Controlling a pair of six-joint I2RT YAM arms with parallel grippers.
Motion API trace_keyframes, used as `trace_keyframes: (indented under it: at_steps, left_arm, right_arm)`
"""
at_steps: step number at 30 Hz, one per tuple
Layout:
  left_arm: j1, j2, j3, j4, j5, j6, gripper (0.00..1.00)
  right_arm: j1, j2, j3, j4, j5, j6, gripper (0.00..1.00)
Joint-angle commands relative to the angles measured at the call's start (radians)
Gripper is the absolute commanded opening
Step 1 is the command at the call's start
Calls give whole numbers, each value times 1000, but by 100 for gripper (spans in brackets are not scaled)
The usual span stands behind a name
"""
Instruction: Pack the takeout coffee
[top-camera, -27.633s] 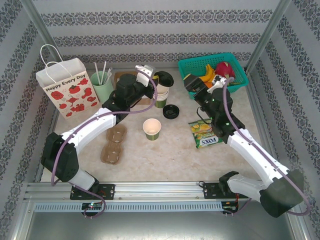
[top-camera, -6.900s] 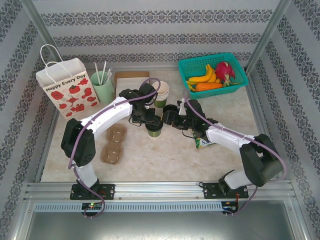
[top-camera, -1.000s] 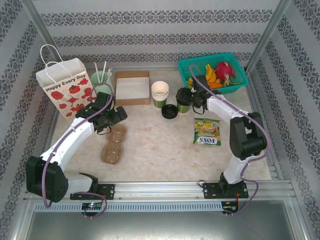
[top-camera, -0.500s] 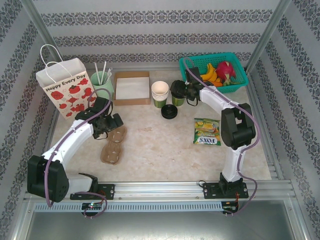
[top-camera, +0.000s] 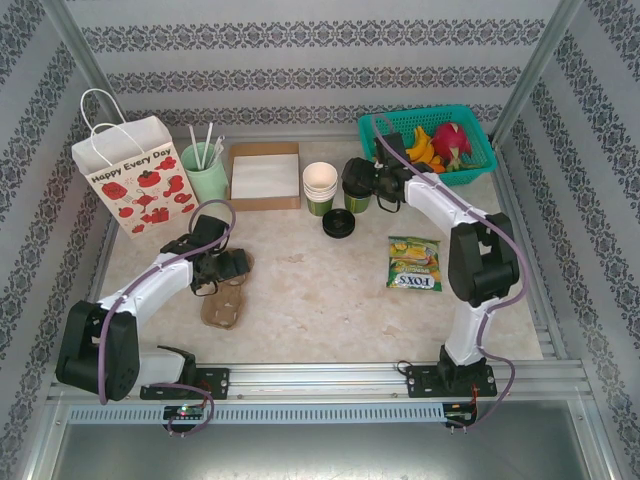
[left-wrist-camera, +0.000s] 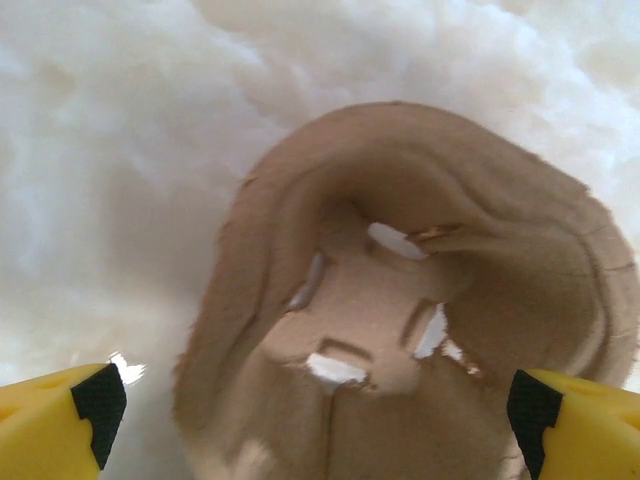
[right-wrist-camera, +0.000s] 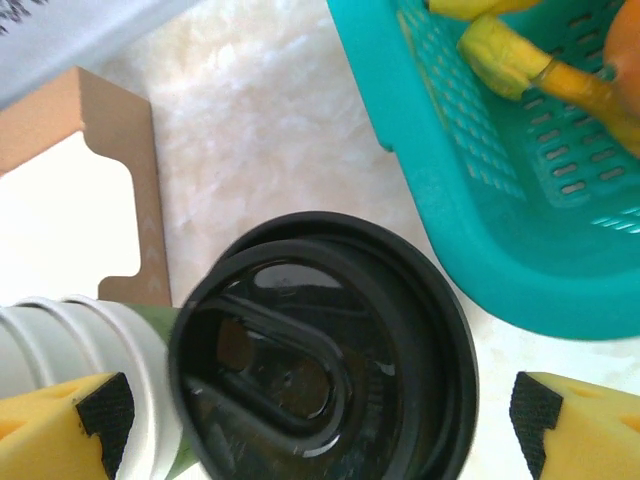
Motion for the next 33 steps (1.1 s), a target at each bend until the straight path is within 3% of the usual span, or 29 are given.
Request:
trace_keyframes:
  at_steps: [1, 8, 21, 30, 33]
  left_arm:
    - [13, 20, -7, 131, 84, 64, 100]
    - [-9, 60, -30, 263, 250, -41, 99]
    - [-213, 284, 199, 242, 338, -58, 100]
    - [-275, 443, 355, 328, 486, -106, 100]
    - [-296, 464, 394, 324, 480, -108, 100]
  right_arm:
    - [13, -102, -43, -21, 43, -8, 98]
    - [17, -289, -153, -1, 91, -10, 98]
    - [36, -533, -390, 110, 132, -30, 98]
    - [117, -578, -436, 101, 127, -111, 98]
    - [163, -575, -444, 95, 127, -130, 98]
